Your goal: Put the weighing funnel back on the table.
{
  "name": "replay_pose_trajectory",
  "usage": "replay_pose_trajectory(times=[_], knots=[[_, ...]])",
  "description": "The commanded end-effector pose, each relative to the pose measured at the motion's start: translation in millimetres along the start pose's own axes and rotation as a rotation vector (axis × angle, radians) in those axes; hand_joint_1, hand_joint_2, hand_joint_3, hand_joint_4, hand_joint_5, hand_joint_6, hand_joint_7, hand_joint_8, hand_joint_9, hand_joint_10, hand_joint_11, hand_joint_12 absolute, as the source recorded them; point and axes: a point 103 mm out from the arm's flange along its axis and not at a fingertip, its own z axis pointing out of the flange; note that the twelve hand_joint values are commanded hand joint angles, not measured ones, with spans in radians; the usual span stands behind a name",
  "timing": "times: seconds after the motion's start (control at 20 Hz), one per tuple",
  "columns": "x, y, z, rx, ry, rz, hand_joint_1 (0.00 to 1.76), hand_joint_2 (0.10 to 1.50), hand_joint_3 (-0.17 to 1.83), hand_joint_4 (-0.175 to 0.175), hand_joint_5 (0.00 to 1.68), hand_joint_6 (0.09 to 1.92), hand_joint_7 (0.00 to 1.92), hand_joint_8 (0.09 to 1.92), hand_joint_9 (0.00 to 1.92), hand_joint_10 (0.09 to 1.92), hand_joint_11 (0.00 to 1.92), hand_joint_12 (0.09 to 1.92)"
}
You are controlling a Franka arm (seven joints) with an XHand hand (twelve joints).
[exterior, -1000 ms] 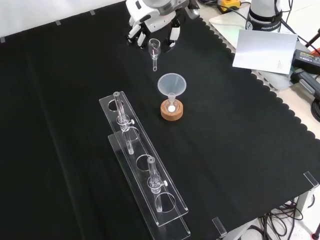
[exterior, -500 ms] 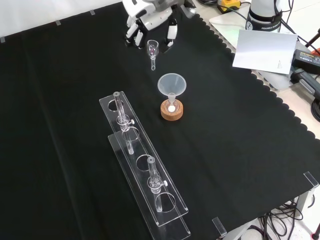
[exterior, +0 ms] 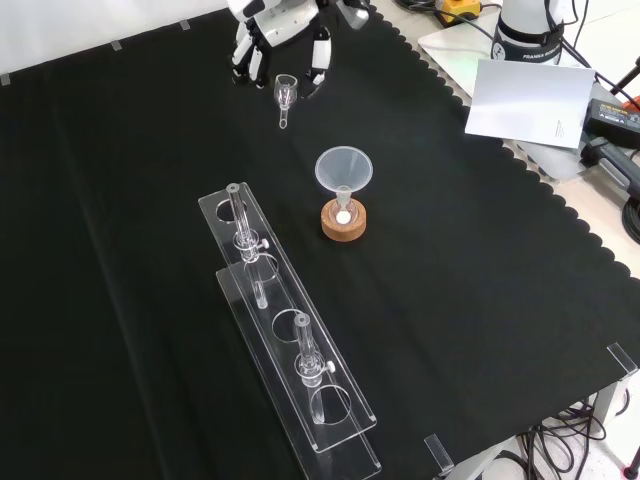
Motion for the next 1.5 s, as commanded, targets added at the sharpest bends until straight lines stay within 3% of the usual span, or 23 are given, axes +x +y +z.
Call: replay_pose_trajectory(times=[0.05, 0.3, 0.5, 0.95, 1.5], knots=[[2, 17, 2, -0.015, -0.001, 0.014, 1.1, 0.7, 0.63, 0.175, 1.2, 0.8, 0.51, 0.64, 0.95, 0.29, 0.81, 1.02], [-8, 49, 4, 0.035, 0.013, -0.002, 1.1, 0.7, 0.63, 0.175, 1.19, 0.8, 0.51, 0.64, 0.94, 0.28, 0.8, 1.03], [-16, 77, 16, 0.027, 0.009, 0.006, 1.1, 0.7, 0.63, 0.175, 1.19, 0.8, 0.51, 0.64, 0.94, 0.28, 0.8, 1.03], [-26, 102, 26, 0.053, 0.01, 0.019, 1.1, 0.7, 0.63, 0.175, 1.19, 0.81, 0.51, 0.64, 0.94, 0.28, 0.8, 1.03], [-12, 130, 57, 0.084, 0.022, -0.027, 1.1, 0.7, 0.63, 0.175, 1.19, 0.81, 0.5, 0.64, 0.94, 0.29, 0.8, 1.03]])
